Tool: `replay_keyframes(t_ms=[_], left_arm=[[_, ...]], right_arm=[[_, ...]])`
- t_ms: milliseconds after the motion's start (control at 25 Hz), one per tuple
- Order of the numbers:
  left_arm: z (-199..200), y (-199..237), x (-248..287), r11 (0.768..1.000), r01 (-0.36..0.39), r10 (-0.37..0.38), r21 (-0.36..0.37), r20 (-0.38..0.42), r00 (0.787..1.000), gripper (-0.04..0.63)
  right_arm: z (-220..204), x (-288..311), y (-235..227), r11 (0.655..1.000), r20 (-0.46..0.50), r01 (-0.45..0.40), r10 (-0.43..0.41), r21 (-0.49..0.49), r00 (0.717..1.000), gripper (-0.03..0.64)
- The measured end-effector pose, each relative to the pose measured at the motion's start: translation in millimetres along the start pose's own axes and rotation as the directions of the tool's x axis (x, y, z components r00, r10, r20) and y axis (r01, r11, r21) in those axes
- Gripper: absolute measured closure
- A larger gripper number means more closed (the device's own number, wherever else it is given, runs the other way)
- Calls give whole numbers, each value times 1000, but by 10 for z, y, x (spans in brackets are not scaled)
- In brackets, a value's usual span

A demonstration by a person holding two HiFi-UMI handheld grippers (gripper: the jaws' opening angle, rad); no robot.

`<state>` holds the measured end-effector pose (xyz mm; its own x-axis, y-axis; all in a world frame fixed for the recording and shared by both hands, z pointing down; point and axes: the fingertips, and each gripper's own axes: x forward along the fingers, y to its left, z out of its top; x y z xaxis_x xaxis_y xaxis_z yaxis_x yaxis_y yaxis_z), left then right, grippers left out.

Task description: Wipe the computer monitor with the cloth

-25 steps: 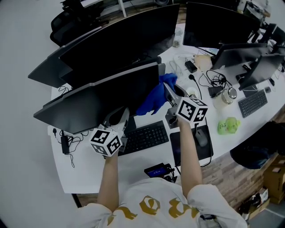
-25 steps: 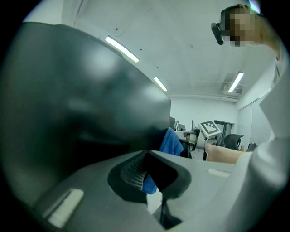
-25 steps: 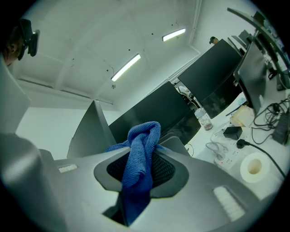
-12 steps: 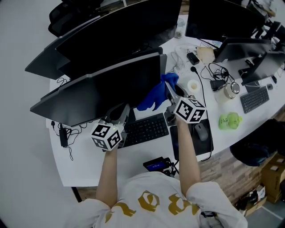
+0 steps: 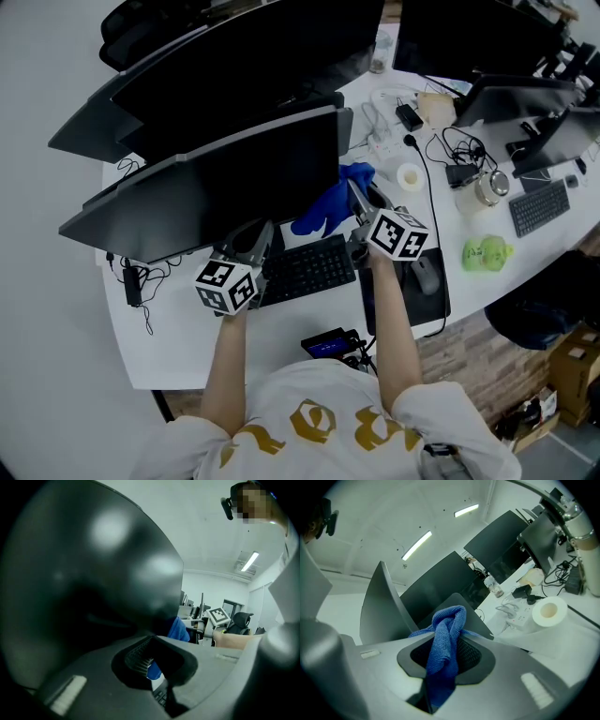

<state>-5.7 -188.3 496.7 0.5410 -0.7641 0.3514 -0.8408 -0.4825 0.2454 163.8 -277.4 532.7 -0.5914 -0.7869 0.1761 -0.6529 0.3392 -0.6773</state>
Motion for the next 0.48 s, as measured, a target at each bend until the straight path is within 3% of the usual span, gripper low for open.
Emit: replay_keyframes(t_ms=[320,480], left_arm=[[-153,-9,66,999,1,1,45,-55,998,595],[-207,-14,75,1000,2,0,30,-62,998,595]], right_arm=[[-239,7,-206,997,-24,14,-13,69,1000,494],[-361,7,-315,993,-26,17,-14,120,1000,494]])
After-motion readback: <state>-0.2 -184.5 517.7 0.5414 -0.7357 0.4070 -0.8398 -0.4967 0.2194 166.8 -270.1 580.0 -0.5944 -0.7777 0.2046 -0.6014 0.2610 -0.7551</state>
